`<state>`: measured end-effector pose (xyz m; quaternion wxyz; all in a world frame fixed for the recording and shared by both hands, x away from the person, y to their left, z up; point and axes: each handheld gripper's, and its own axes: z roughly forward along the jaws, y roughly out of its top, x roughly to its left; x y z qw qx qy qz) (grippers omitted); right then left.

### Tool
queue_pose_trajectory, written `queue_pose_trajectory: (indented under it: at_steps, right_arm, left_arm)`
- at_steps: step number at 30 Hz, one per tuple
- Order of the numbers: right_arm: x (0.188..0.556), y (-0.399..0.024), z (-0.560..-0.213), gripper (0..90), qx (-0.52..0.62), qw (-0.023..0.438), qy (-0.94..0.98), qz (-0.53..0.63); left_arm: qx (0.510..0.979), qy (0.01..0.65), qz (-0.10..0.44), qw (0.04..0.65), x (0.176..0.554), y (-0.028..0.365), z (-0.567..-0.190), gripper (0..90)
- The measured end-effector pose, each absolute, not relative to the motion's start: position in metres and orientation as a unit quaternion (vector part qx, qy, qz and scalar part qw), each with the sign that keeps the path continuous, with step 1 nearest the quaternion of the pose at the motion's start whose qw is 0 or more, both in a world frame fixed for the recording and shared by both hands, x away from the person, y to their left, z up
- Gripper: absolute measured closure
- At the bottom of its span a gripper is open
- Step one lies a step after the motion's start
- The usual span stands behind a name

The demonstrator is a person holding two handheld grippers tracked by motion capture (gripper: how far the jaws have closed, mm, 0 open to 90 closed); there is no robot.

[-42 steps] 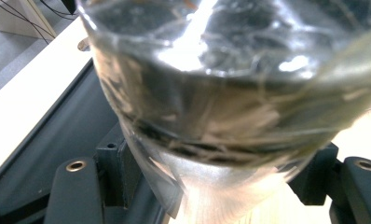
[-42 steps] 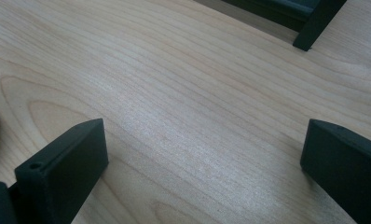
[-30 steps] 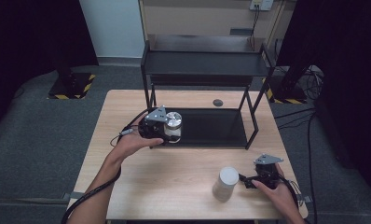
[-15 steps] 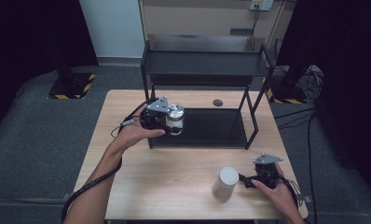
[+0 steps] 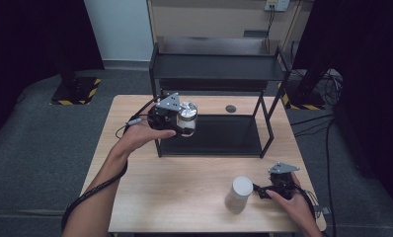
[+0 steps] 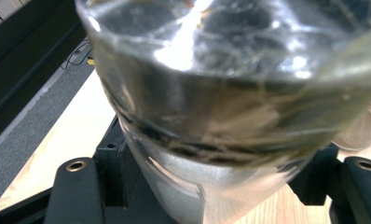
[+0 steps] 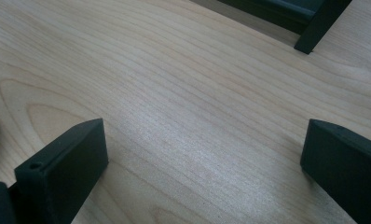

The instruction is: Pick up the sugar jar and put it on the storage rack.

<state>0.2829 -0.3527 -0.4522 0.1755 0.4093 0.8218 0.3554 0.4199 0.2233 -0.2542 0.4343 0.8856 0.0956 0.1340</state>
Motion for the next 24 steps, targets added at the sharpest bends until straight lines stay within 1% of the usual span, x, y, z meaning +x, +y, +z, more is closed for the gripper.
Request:
queue_pose_trajectory:
  at_steps: [14,24]
  right_arm:
    - [0.283,-0.353,-0.452,1.0,0.409,0.176,0.822,0.355]
    - [0.283,-0.353,-0.452,1.0,0.409,0.176,0.822,0.356]
  left_arm:
    - [0.885,0.095,0.137,0.434,0.415,0.223,-0.227,30.0]
    - [0.883,0.098,0.150,0.434,0.408,0.220,-0.199,30.0]
